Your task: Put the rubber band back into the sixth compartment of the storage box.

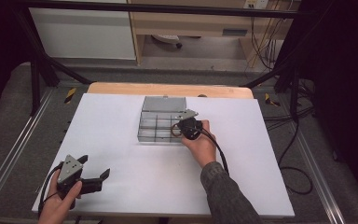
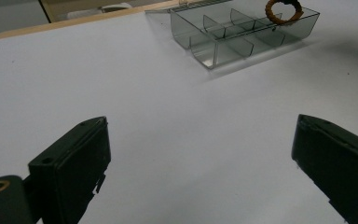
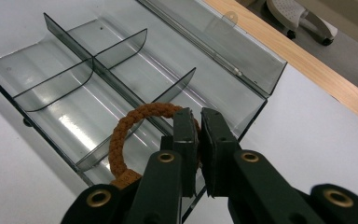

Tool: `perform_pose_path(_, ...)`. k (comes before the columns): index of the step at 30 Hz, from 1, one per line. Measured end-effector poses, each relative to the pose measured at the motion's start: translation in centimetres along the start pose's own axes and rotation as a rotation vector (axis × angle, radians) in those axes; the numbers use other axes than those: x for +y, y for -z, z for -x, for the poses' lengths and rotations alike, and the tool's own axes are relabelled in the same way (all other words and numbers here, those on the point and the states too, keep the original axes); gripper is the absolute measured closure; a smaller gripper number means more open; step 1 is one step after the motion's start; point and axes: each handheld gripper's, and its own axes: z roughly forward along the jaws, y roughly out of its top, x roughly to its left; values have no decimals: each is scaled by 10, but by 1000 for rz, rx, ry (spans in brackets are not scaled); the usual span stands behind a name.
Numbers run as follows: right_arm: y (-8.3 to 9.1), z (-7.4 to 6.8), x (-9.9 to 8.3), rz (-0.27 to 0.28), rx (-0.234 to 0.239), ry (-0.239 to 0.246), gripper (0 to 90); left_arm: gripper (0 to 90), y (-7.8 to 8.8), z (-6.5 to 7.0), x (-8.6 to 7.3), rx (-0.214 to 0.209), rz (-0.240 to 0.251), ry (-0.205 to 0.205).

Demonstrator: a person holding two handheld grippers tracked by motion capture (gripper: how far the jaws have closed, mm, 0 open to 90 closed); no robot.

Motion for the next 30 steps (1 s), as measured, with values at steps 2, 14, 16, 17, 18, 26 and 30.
perform_pose_path(2,0,-1,0,-1,-1,4,852,49,0,0,0,1,3,4)
perform_pose_path(14,0,-2,0,2,2,-1,793,49,0,1,0,-3,-3,-3)
perform_pose_path(16,1,-2,1,5,3,-4,791,49,0,1,0,-3,-3,-2)
perform_pose_path(17,1,-2,1,8,2,-4,791,49,0,1,0,-2,-3,-2)
perform_pose_path(18,1,-2,1,10,3,-7,791,49,0,1,0,-1,-3,-2)
perform_pose_path(26,3,-1,1,9,1,-7,792,50,0,1,0,-2,-4,-2)
perform_pose_path(30,5,0,2,14,0,-14,791,50,0,1,0,-2,-3,-1)
